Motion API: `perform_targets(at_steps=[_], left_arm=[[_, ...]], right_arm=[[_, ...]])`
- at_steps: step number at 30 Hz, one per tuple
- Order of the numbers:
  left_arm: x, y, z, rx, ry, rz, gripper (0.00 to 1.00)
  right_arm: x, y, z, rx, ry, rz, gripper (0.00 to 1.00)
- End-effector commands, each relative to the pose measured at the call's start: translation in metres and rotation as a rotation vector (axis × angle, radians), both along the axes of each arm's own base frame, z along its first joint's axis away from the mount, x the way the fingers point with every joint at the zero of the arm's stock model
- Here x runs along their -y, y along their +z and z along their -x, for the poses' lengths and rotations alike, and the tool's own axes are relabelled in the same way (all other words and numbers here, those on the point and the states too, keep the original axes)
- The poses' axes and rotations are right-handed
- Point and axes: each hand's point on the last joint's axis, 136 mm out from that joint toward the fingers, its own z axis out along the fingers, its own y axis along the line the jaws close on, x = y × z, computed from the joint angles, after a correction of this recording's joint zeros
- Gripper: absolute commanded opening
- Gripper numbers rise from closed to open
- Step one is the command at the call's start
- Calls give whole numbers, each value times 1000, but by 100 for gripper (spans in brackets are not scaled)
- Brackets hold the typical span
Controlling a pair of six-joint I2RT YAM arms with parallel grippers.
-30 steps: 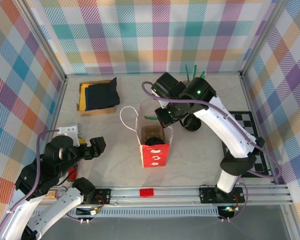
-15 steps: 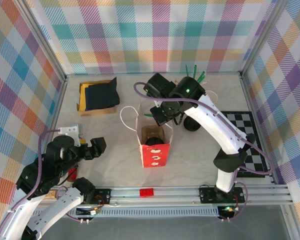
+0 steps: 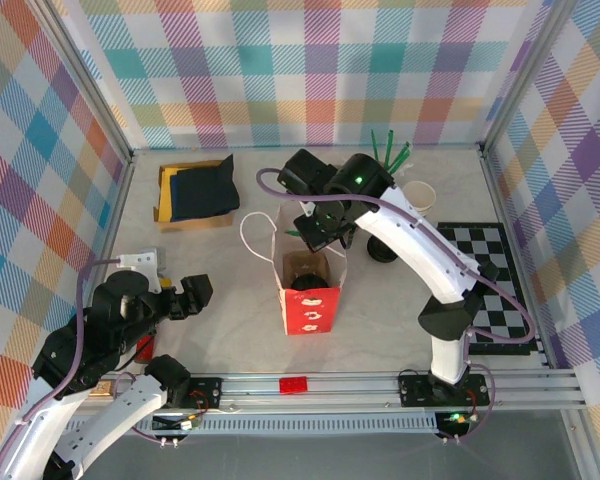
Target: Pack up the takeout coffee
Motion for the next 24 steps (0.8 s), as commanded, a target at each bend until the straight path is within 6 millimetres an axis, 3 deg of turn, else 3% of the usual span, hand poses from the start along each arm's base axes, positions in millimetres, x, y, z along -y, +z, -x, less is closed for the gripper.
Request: perform_targets(at_steps=[1,24], left_arm=[[-5,-4,-1,8,16,-27,93],[-10,-6,2,7,25,-36,92]], right_arm=[[31,-16,22,-101,13,171,6],[22,-43,18,-151,16,242,7]])
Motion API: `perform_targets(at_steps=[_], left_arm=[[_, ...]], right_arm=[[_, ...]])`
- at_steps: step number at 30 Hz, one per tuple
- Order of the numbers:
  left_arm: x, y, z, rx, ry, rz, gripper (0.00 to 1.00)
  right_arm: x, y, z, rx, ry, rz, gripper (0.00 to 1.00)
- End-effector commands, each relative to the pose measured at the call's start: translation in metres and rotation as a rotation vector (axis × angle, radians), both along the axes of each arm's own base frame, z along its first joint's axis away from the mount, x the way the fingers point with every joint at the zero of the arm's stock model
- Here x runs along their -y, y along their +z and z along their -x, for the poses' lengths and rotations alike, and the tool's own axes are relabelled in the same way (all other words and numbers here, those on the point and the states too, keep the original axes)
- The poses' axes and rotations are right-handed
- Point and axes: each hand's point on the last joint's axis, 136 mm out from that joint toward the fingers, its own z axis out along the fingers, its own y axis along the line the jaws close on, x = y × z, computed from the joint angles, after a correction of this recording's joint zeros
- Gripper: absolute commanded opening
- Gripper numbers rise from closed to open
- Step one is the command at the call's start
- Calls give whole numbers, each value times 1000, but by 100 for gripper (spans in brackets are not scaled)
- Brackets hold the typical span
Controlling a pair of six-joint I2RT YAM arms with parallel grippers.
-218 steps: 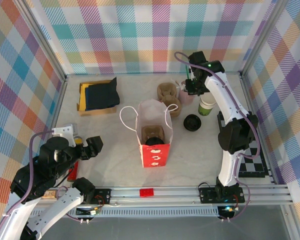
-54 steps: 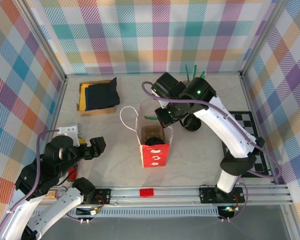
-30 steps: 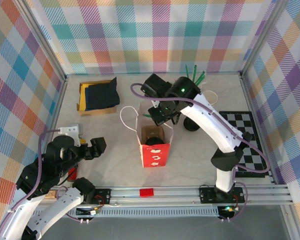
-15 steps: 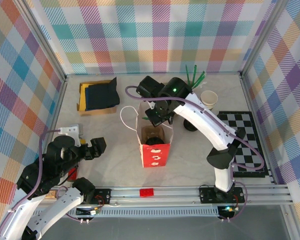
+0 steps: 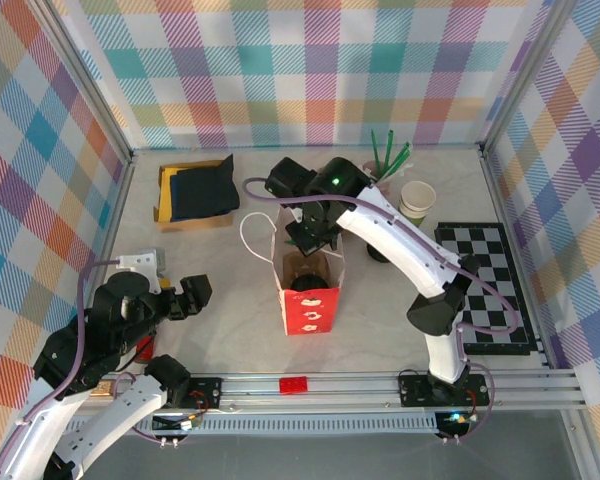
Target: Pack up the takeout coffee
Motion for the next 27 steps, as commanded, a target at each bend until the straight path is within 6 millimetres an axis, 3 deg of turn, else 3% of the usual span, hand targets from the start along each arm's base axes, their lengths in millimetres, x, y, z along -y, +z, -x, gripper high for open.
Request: perform_targets(at_steps=[1,20,23,27], left_arm=[[-6,-3,2,3,10,-24,93],[-9,-3,4,8,16,-26,93],[-10,-2,4,9,19,-29,93],[-9,-2,4,10,18,-25,93]], right_arm=[[34,-13,22,-102,2,172,7],[29,-23,20,-117,6,193,10],[29,-20,20,-113,6,186,14],[28,-16,20,-103,6,176,31]])
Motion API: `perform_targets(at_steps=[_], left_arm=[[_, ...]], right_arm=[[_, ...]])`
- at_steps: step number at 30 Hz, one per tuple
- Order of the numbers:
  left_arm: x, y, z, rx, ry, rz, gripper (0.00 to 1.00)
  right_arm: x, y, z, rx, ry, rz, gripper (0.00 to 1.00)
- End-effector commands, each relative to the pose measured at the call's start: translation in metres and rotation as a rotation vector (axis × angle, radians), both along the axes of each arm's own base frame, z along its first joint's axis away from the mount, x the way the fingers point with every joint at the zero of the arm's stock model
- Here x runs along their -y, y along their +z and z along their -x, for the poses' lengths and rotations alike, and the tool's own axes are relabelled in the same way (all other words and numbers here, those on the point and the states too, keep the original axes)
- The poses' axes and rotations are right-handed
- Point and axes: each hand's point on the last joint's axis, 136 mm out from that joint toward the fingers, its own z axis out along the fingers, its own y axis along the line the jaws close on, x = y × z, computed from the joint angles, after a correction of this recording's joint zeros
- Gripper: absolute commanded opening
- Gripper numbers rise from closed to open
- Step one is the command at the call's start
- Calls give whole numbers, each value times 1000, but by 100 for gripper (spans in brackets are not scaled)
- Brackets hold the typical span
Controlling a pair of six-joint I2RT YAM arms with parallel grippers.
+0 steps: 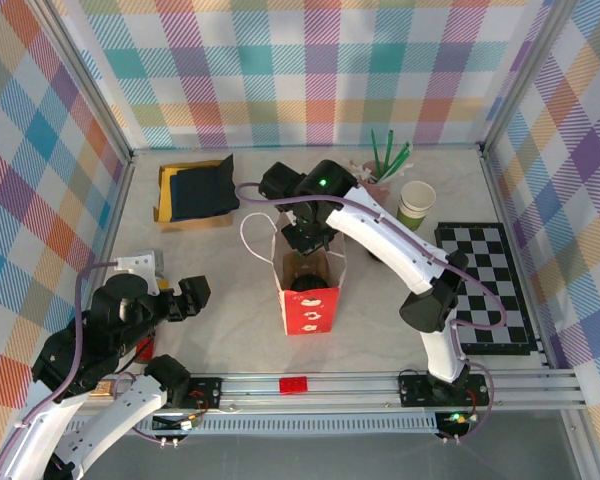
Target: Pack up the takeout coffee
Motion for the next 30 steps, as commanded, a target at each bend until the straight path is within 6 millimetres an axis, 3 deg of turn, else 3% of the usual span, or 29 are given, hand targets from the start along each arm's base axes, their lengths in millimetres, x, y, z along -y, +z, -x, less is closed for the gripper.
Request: perform_targets(at_steps=[1,12,30], left_arm=[[-7,-1,2,7,12,-23,93],[-7,4,1,16,16,-22,93],[-4,15,-5,28,27,-7,93]], right_arm=[[33,2,25,-78,7,127,32],[31,22,27,-24,18,78,35],[51,94,53,140,18,-111,38]])
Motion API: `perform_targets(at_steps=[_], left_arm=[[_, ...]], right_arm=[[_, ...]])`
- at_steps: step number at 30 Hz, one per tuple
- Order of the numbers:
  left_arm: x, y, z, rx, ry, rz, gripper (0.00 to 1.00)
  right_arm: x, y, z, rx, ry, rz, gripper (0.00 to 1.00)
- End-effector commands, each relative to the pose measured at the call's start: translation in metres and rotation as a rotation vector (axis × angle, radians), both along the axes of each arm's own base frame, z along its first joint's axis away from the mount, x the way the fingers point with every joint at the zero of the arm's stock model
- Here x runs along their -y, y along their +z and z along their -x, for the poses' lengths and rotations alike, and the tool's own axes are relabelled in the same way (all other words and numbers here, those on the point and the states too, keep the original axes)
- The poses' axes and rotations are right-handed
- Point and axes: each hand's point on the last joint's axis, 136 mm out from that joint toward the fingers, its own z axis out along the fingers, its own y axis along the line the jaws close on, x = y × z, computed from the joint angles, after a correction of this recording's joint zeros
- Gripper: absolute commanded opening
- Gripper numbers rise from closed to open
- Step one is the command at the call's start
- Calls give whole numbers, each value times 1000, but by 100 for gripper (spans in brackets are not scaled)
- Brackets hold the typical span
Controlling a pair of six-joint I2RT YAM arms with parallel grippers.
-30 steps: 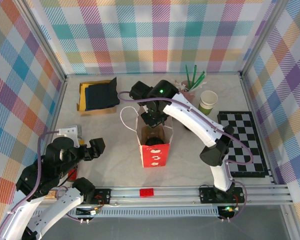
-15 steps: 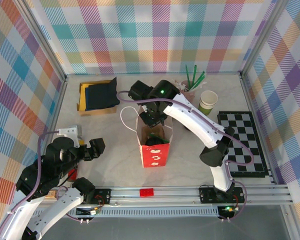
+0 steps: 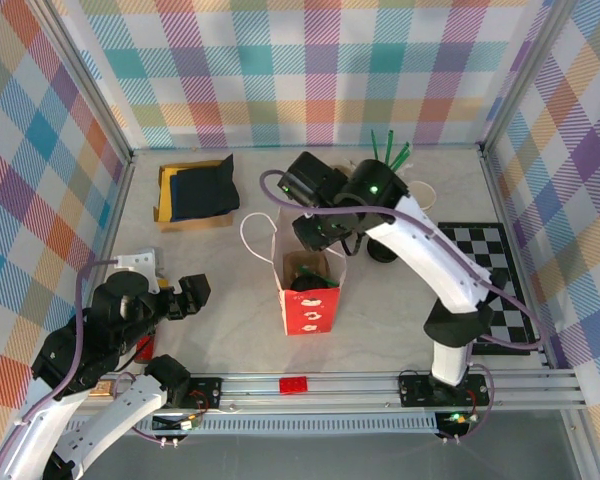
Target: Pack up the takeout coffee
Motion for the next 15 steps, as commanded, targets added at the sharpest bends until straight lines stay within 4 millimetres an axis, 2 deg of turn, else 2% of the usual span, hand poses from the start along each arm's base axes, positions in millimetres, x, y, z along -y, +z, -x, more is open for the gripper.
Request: perform_targets(at_steps=[1,8,15], left_arm=[[-4,13,-3,34,20,4,93],[-5,17,-3,44,33,18,93],[-2,22,-6,46,29,24,93]], right_arm=[[41,10,29,-40,-5,69,39],[52,37,40,-2,2,-30,44],[68,50,44,37,-14,-58,52]])
